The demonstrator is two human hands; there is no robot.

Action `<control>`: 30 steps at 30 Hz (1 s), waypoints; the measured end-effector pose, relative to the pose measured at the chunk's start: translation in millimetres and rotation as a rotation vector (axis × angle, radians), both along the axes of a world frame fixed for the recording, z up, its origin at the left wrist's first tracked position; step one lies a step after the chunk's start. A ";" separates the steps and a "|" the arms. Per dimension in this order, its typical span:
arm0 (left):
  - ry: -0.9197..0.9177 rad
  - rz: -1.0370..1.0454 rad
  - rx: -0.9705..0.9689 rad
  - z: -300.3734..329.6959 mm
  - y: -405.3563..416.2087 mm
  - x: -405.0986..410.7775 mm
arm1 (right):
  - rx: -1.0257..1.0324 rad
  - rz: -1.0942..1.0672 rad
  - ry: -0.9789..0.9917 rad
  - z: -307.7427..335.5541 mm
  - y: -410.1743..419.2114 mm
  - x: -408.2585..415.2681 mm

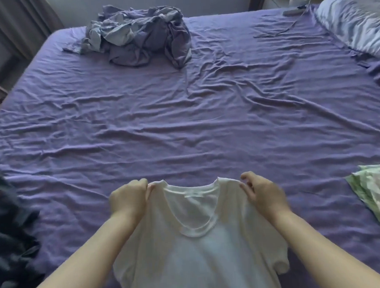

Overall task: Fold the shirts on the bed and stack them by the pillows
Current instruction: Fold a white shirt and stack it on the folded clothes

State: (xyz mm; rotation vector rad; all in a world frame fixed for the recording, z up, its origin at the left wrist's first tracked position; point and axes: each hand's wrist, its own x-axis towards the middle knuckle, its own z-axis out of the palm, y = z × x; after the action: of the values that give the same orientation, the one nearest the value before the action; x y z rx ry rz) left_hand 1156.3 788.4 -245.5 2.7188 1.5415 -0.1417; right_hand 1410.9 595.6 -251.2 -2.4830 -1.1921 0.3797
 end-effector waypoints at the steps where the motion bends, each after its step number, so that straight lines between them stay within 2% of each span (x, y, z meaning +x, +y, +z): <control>1: 0.029 -0.010 0.001 -7.2 -2.3 5.5 | -0.010 0.016 0.066 -12.3 2.1 -0.7; 2: 0.001 -0.023 0.023 -13.2 -6.3 11.4 | -0.005 0.033 0.110 -23.4 2.0 -2.4; 5: -0.262 -0.110 0.006 -22.0 -28.7 37.0 | 0.094 0.032 0.171 -40.1 -6.0 -7.3; 7: -0.408 -0.287 -0.023 -26.4 -52.9 58.6 | 0.142 -0.023 0.243 -40.4 -17.5 -6.7; 9: -0.451 -0.477 -0.116 -29.5 -77.9 83.2 | 0.103 -0.050 0.303 -36.2 -33.7 -2.9; 11: -0.379 -0.574 -0.280 -36.6 -99.7 107.3 | 0.025 -0.013 0.287 -34.0 -52.1 2.4; 13: -0.233 -0.574 -0.381 -47.6 -111.8 125.7 | -0.061 0.042 0.217 -32.4 -69.2 8.6; 17: -0.023 -0.553 -0.345 -70.0 -116.6 141.8 | -0.172 0.017 0.057 -24.7 -88.5 25.2; 19: 0.030 -0.545 -0.325 -75.2 -115.9 140.6 | -0.107 -0.064 0.120 -20.5 -94.8 34.6; 21: 0.063 -0.547 -0.313 -77.7 -115.0 137.5 | 0.003 -0.120 0.295 -17.1 -99.3 42.0; 24: 0.088 -0.555 -0.306 -78.1 -115.4 136.5 | -0.007 -0.057 0.435 -16.2 -111.5 51.7; 27: 0.108 -0.547 -0.289 -77.0 -118.9 139.0 | -0.073 -0.082 0.310 -22.7 -123.5 58.0; 28: 0.116 -0.532 -0.279 -76.4 -121.0 140.1 | -0.041 -0.138 0.268 -24.1 -125.3 58.4; 30: 0.138 -0.488 -0.232 -73.3 -129.2 142.0 | 0.060 -0.231 0.320 -26.3 -126.0 55.8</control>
State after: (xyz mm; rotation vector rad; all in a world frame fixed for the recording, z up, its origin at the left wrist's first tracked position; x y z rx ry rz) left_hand 1298.3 659.1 -318.8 2.8741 0.7850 -0.4856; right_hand 1466.8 469.6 -277.4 -2.3612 -0.7708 0.6362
